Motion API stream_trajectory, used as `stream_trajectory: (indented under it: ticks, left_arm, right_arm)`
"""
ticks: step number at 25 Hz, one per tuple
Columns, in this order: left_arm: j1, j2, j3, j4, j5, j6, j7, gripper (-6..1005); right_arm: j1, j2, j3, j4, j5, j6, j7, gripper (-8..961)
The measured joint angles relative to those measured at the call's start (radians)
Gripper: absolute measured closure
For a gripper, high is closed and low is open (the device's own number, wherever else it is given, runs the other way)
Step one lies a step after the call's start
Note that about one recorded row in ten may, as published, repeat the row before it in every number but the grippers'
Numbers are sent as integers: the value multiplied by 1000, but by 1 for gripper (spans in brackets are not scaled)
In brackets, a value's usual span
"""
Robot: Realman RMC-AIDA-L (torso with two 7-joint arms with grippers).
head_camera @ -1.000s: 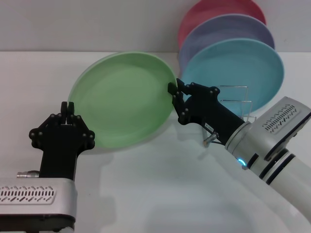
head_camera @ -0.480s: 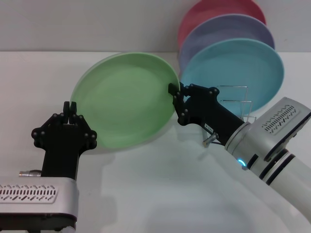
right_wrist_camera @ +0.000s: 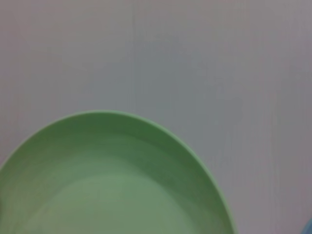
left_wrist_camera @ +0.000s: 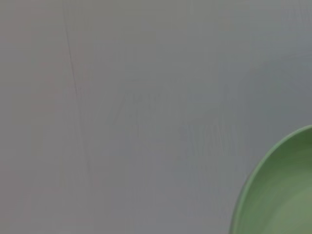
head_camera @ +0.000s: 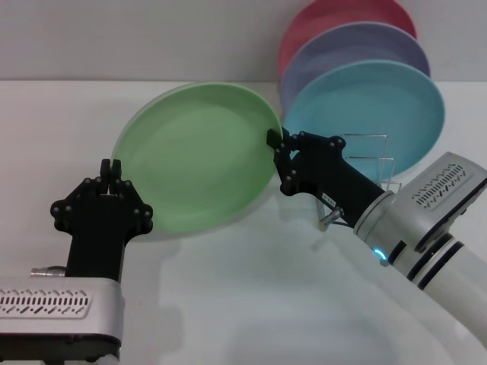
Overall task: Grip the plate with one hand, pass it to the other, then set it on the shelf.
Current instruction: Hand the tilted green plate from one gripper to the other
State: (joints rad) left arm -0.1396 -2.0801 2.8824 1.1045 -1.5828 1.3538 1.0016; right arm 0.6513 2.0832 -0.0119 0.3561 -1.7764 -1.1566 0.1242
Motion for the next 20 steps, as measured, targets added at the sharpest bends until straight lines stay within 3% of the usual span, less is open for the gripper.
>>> stream_trajectory:
  ticks: [20]
  left_arm:
    - [5,0,0,0,12,-4,-14,889]
  right_arm:
    - [-1,0,1,-3,0,0,0,928]
